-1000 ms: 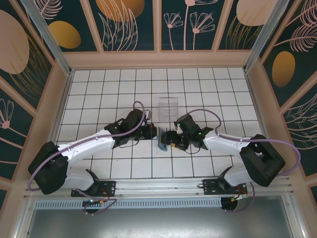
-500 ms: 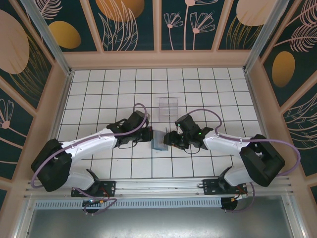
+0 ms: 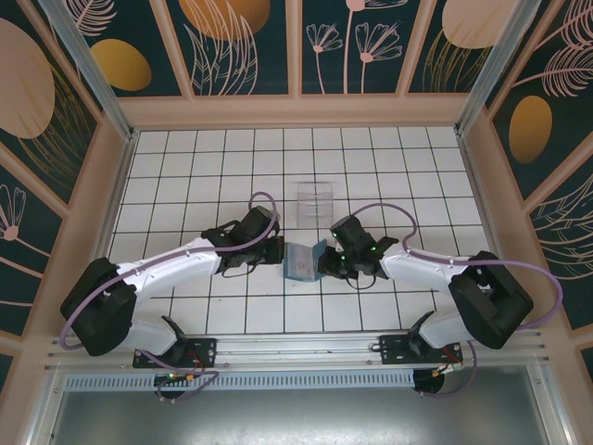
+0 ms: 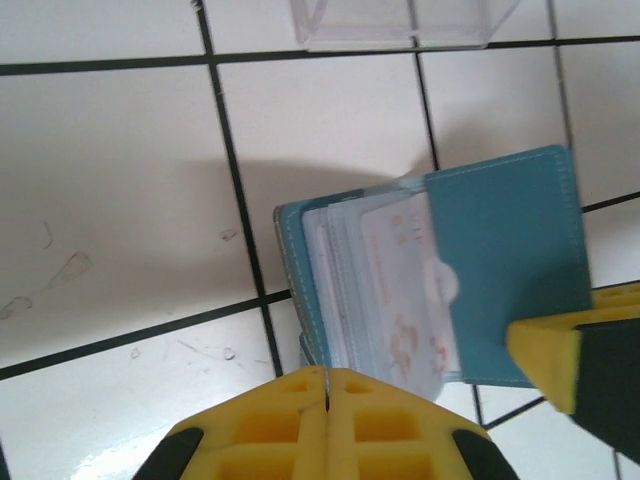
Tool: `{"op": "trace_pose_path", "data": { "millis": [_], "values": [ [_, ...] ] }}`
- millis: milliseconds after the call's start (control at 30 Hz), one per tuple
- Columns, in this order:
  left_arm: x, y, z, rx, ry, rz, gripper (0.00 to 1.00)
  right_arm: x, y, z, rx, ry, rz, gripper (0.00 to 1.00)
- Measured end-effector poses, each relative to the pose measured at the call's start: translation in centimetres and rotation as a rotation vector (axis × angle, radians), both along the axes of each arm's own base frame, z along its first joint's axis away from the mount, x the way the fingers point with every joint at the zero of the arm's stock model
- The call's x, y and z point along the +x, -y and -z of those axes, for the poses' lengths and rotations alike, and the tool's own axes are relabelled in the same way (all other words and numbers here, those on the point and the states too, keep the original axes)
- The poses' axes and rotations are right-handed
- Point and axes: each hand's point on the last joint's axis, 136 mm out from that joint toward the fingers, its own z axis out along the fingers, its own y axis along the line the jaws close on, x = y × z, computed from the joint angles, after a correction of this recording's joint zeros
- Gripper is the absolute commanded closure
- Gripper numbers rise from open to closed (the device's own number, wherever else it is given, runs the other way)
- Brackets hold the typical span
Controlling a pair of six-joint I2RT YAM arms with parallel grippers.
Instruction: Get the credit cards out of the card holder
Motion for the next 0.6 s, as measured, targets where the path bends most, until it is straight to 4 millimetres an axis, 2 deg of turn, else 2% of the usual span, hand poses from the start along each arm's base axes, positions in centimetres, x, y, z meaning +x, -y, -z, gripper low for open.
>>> {"op": "trace_pose_path", "data": {
  "millis": [133, 300, 400, 600],
  "values": [
    [-0.2, -0.7, 1.5, 0.06, -0.026, 0.002, 0.96, 0.2, -0.1, -0.3, -0.001, 0.011, -0.012, 0.95],
    [-0.3, -1.9, 2.7, 0.135, -0.036, -0.015, 0.78, 0.0, -0.3, -0.4, -0.001, 0.02, -0.036, 0.97],
    [0.0, -2.6, 2.8, 0.165, -0.024, -0.039, 0.69, -0.1, -0.8, -0.8, 0.006, 0.027, -0.053, 0.98],
    [0.5, -3.7, 1.6, 0.177, 0.013, -0.089, 0.62, -0.7, -1.9, -1.5, 0.011, 0.041, -0.1, 0.99]
  ]
}}
